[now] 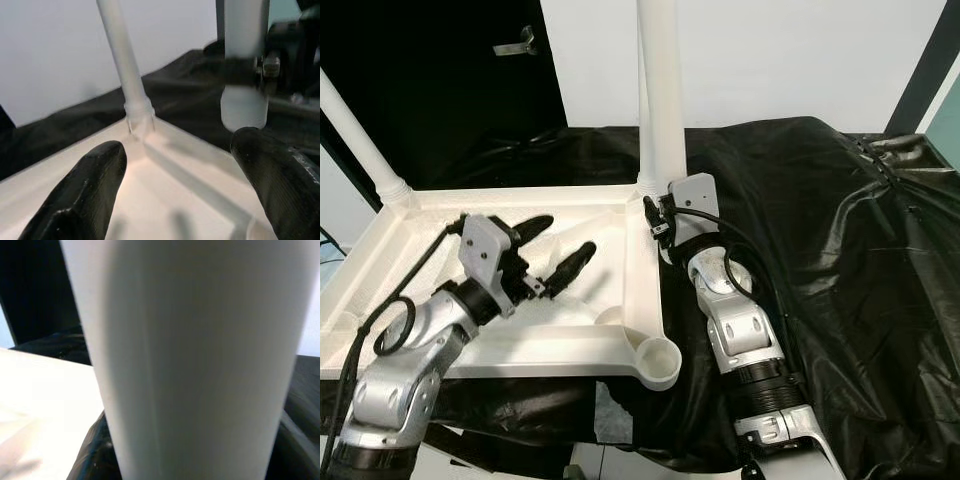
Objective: Building children table
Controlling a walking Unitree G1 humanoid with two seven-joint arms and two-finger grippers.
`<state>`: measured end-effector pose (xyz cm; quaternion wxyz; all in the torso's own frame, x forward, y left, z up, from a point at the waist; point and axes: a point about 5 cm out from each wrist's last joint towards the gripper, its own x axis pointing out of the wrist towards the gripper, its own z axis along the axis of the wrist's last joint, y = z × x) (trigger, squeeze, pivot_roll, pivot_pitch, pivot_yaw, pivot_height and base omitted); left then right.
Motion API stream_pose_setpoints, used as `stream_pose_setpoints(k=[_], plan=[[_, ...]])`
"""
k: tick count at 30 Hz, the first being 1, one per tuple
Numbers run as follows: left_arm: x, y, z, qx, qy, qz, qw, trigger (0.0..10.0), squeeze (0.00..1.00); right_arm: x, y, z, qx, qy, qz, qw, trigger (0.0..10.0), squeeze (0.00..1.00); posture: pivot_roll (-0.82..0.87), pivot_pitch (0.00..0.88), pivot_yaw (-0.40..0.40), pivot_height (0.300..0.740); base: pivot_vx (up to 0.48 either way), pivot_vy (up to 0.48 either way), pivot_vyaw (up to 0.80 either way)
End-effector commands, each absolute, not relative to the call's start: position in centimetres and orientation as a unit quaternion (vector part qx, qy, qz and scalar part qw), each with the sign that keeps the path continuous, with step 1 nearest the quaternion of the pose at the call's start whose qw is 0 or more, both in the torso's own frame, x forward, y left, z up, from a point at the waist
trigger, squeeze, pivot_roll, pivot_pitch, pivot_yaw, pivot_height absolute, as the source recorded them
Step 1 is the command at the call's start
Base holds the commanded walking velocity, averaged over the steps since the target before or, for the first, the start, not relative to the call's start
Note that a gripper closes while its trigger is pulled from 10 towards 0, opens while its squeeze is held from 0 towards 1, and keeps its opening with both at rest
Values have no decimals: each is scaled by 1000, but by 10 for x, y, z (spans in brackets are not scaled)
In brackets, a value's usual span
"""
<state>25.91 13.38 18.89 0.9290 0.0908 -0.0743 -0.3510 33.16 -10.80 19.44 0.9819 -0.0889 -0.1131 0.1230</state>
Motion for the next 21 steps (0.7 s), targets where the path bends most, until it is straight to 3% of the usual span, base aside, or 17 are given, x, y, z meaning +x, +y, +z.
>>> stream_pose_setpoints(k=[1,9,12,21], plan=[[253,136,184,108,-68,-377,918,10000,0,329,-109,196,-67,-128,121,982,10000,0,89,0,36,740,0,0,0],[243,137,179,113,-55,-416,901,10000,0,328,-104,194,-63,-128,137,980,10000,0,91,0,35,740,0,0,0],[225,140,162,126,2,-480,868,10000,0,328,-90,185,-31,-118,175,977,10000,0,97,0,32,740,0,0,0],[208,145,148,142,57,-527,836,10000,0,326,-70,169,19,-99,221,970,10000,0,102,0,26,740,0,0,0]])
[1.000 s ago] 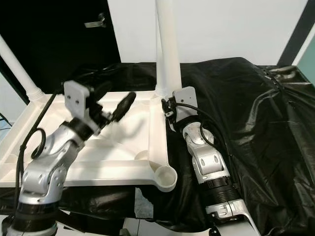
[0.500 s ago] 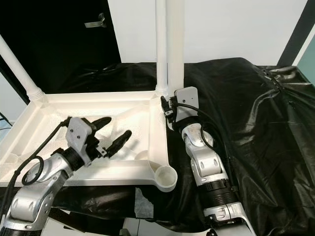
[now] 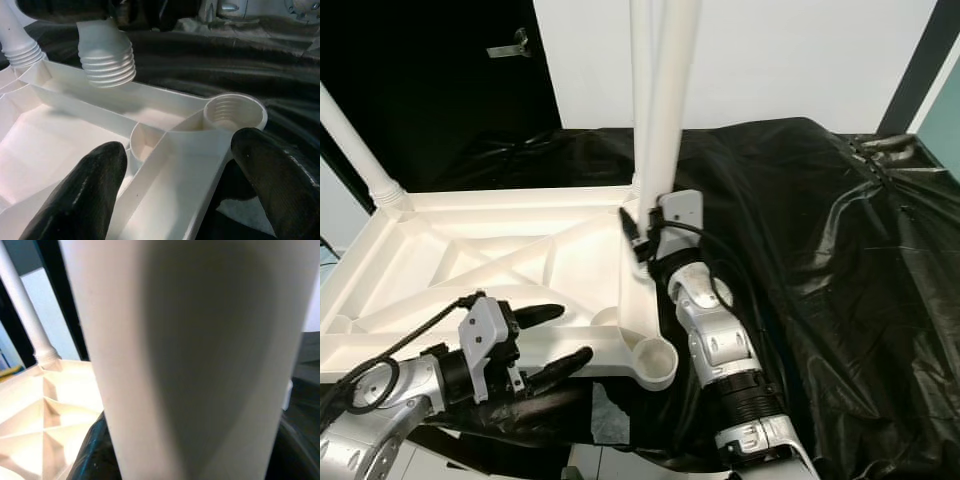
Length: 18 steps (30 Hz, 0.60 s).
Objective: Building children table
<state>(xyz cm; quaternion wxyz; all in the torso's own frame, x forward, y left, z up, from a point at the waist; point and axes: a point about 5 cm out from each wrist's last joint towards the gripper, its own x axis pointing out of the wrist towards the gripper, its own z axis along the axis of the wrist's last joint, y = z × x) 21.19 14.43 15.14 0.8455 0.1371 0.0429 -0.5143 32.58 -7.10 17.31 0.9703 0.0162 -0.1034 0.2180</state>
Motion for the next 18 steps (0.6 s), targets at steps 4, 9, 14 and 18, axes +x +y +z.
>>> stream_pose_setpoints(k=[4,9,14,18], plan=[[203,150,139,174,90,-536,821,10000,0,330,-62,149,-16,-54,233,971,10000,0,111,0,18,740,0,0,0],[203,152,133,216,99,-533,812,10000,0,330,-68,144,-21,-42,225,973,10000,0,112,0,13,740,0,0,0],[209,150,128,235,107,-516,817,10000,0,328,-77,143,-25,-43,216,975,10000,0,107,0,16,740,0,0,0],[219,148,123,270,117,-489,821,10000,0,326,-88,152,-20,-69,208,975,10000,0,103,0,21,740,0,0,0]])
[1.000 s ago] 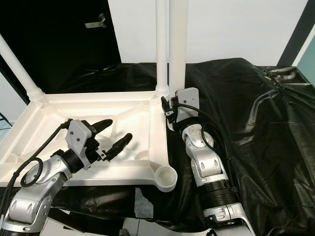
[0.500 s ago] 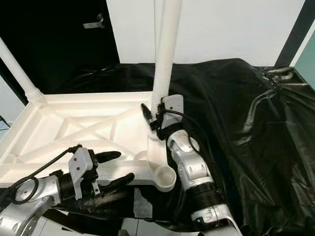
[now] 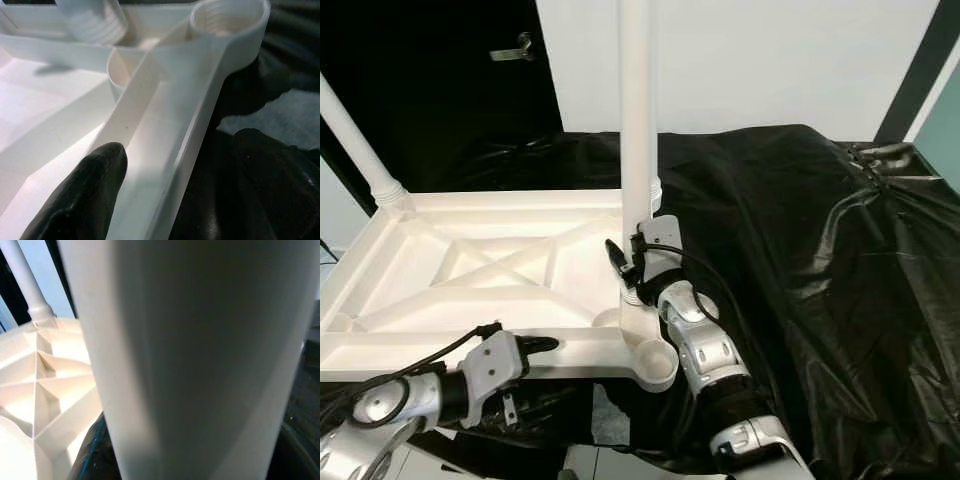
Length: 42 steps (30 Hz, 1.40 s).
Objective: Building children table
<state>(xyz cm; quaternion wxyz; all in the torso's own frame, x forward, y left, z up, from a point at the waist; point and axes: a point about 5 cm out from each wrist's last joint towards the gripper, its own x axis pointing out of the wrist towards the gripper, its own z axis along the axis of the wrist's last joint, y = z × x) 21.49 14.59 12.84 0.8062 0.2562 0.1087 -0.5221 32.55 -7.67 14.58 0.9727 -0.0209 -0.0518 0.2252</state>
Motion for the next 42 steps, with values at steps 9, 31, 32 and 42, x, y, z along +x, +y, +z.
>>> stream_pose_setpoints(k=[9,31,32,42], plan=[[229,140,121,286,117,-474,824,10000,0,322,-103,195,23,-165,192,967,10000,0,83,0,44,740,0,0,0],[253,84,108,255,156,-440,847,10000,0,323,-110,204,3,-160,167,973,10000,0,71,0,62,740,0,0,0],[253,84,108,255,156,-440,847,10000,0,323,-110,204,3,-160,167,973,10000,0,71,0,62,740,0,0,0],[274,49,110,246,173,-398,867,10000,0,324,-115,201,-15,-148,115,982,10000,0,52,0,82,740,0,0,0]])
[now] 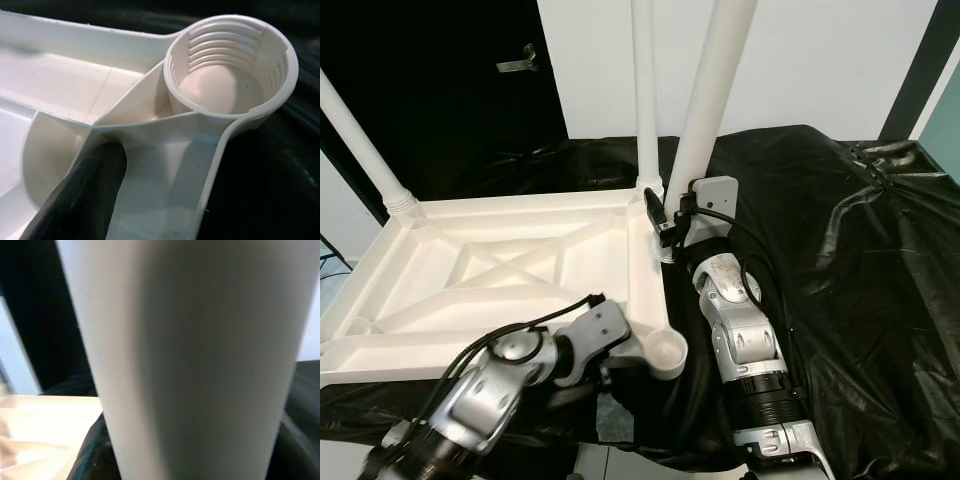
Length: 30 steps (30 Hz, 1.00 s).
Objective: Building children table
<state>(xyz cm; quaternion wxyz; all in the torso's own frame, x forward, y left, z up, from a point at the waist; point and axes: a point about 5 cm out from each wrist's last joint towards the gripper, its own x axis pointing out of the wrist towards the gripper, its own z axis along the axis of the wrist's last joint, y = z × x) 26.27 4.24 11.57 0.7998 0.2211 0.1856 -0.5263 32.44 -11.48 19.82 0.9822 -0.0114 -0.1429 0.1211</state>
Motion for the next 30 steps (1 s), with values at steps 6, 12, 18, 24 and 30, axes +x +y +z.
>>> stream_pose_setpoints(k=[6,12,18,24,30], plan=[[282,37,112,242,168,-389,873,10000,0,323,-118,202,-26,-160,96,982,10000,0,40,0,87,740,0,0,0],[289,29,113,239,162,-373,882,10000,0,321,-117,200,-38,-159,102,981,10000,0,32,0,80,740,0,0,0],[297,14,113,225,154,-345,898,10000,0,319,-114,195,-27,-145,111,983,10000,0,24,0,68,740,0,0,0],[298,23,118,231,148,-346,898,10000,0,319,-112,193,-25,-136,119,983,10000,0,37,0,64,740,0,0,0],[287,29,133,200,117,-419,878,10000,0,317,-105,194,-41,-143,144,978,10000,0,52,0,57,740,0,0,0]])
